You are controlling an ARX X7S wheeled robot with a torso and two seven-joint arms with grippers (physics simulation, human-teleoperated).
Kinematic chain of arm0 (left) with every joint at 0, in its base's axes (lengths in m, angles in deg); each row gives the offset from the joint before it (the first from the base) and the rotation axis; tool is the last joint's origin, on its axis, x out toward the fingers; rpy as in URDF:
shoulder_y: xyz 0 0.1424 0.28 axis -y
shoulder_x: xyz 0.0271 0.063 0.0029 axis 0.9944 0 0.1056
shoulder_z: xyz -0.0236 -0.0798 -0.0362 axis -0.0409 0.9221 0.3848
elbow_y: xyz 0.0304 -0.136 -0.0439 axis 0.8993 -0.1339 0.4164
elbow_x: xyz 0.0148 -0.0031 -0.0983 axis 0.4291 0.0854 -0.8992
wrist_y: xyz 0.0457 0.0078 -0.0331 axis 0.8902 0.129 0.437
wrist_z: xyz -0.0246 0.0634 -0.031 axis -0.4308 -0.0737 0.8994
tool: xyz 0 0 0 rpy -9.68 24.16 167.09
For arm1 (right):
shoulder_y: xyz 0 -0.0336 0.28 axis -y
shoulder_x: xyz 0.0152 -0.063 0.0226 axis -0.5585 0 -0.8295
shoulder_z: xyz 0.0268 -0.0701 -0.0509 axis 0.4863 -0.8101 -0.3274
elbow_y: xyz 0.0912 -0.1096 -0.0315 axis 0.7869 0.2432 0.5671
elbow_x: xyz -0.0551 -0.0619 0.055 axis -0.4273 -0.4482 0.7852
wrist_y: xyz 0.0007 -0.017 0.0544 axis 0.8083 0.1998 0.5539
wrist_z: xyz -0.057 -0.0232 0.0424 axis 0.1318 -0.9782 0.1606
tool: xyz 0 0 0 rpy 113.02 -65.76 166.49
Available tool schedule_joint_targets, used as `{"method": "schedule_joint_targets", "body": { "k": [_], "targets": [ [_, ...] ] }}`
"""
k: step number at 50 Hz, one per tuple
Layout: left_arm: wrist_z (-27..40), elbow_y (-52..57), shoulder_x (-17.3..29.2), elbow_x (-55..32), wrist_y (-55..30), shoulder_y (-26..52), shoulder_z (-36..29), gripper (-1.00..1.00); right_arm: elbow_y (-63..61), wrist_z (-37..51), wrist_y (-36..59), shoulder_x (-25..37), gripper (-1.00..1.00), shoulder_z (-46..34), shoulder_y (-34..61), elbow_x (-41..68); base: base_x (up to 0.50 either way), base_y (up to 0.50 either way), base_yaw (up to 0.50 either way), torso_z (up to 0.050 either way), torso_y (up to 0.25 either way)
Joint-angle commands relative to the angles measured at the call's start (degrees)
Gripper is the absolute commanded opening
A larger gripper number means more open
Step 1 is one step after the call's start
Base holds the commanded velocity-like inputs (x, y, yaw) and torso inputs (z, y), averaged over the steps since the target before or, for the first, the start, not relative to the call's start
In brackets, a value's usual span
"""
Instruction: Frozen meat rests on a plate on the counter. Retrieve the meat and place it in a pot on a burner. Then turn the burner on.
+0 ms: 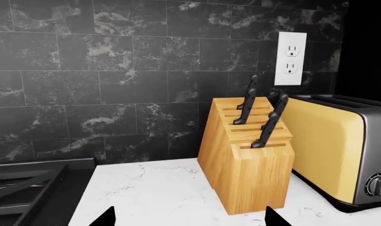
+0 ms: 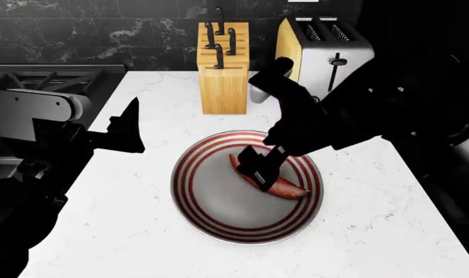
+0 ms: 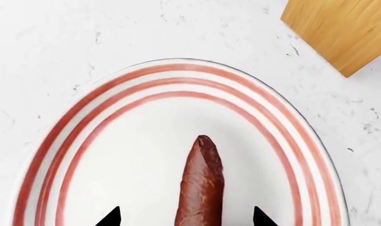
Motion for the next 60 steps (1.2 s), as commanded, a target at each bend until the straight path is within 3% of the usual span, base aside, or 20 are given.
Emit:
{"method": "schedule_joint_targets", "body": {
  "k": [1,60],
  "targets": [
    [0.51,0.74,0.27,-0.76,-0.55,-0.32,0.40,1.00,0.92,-0.36,-0.84,-0.44,1.00,-0.88,-0.85,-0.18,0.00,0.00,0.00,0.000,0.000],
    [0.94,0.18,0.83,-0.89,0.79,-0.99,0.23,1.00,0.54,-0.88,-1.98,-0.13,1.00,-5.00,-1.97,-0.58,0.00,0.00,0.00,0.000,0.000]
  ]
}}
